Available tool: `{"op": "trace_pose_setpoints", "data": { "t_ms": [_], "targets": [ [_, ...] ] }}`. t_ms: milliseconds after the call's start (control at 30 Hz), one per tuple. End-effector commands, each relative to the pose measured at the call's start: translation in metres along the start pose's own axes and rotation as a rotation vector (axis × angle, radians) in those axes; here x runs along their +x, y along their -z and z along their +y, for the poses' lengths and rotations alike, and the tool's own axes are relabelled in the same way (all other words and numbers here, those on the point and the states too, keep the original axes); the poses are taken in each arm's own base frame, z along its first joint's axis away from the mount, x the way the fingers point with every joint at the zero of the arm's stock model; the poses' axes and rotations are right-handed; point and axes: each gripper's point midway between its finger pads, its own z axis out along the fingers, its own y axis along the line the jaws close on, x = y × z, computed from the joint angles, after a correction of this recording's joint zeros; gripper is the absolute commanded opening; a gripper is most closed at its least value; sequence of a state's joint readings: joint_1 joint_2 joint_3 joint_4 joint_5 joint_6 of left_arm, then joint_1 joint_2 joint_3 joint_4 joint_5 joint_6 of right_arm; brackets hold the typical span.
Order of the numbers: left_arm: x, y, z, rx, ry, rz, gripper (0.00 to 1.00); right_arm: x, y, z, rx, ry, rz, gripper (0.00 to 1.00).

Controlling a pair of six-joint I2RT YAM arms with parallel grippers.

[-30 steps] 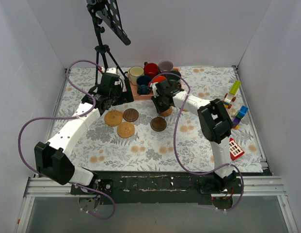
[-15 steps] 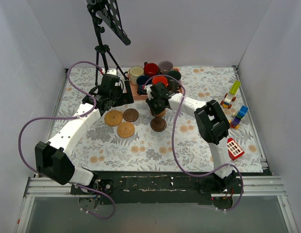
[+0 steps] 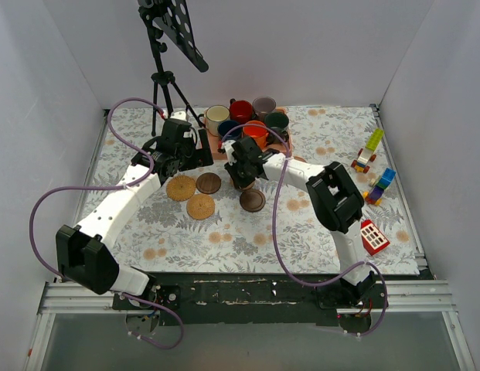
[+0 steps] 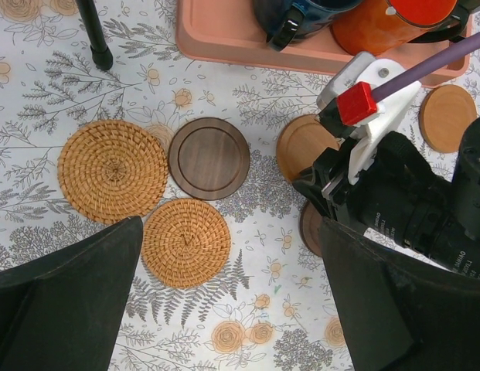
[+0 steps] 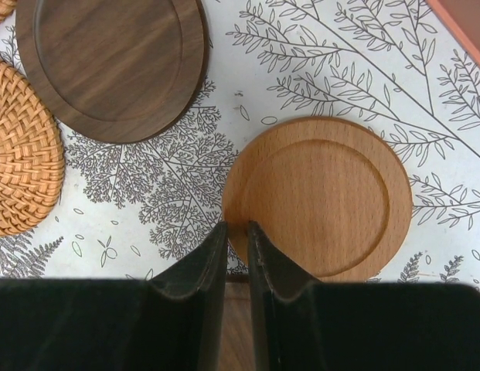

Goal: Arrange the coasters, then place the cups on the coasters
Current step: Move the coaster to the center of the board.

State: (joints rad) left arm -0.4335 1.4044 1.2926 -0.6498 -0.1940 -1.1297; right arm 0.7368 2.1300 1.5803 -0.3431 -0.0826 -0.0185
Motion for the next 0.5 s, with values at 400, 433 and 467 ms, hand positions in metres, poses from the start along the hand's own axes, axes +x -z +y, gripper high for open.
{"op": "trace_pose_setpoints", "data": {
  "t_ms": [400, 433, 467],
  "targets": [
    [-0.004, 0.008, 0.0, 0.022, 0.004, -0.026, 0.98, 0.027, 0.012, 0.03, -0.074, 0.01, 0.054, 0.22],
    [-0.003, 0.007, 0.001, 0.019, 0.003, -0.022, 0.98, 0.022, 0.015, 0.031, -0.076, 0.012, 0.042, 0.22],
    [-0.003, 0.008, 0.001, 0.021, 0.003, -0.023, 0.98, 0.018, 0.017, 0.032, -0.077, -0.009, 0.033, 0.22]
  ]
}}
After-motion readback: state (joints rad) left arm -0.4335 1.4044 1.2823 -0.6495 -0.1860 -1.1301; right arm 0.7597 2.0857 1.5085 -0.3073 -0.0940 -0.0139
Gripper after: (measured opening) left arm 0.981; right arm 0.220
